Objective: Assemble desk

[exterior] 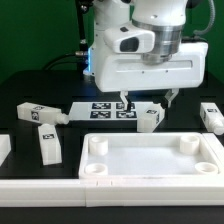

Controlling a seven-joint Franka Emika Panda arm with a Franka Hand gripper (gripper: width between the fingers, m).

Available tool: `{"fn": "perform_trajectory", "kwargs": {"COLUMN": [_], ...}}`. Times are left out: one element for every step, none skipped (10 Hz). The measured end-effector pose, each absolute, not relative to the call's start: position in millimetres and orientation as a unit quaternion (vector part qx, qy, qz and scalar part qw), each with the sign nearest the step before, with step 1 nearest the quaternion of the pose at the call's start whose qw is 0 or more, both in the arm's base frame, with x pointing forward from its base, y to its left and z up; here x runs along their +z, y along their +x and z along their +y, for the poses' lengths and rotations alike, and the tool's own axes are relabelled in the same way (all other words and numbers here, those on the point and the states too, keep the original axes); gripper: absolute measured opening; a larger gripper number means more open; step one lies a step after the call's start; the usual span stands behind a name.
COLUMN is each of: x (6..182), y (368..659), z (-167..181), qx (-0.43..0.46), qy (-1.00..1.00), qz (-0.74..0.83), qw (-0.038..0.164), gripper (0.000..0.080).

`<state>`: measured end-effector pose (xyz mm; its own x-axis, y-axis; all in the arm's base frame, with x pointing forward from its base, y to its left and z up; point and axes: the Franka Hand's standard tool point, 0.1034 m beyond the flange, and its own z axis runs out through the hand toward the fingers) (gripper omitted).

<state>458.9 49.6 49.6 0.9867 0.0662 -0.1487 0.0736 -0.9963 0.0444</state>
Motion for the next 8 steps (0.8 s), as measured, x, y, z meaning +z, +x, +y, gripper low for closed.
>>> {"fn": "perform_trajectory", "kwargs": {"x": [41.9, 38.8, 39.6, 39.3, 38.4, 37.0, 36.9, 35.1], "y": [453, 452, 452, 452, 450, 448, 449, 445], "z": [55, 53, 55, 57, 57, 51, 46, 42], "qx": [-0.084, -0.088, -0.087, -0.088, -0.096, -0.123, -0.144, -0.176], "qy": [0.994, 0.990, 0.987, 0.985, 0.980, 0.969, 0.960, 0.948], "qz": [-0.065, -0.108, -0.136, -0.152, -0.172, -0.211, -0.238, -0.257], "qw": [0.018, 0.004, 0.006, 0.006, -0.001, -0.023, -0.042, -0.060], "gripper": [0.0649, 0.0649, 0.0649, 0.0649, 0.0649, 0.0649, 0.0649, 0.0649]}}
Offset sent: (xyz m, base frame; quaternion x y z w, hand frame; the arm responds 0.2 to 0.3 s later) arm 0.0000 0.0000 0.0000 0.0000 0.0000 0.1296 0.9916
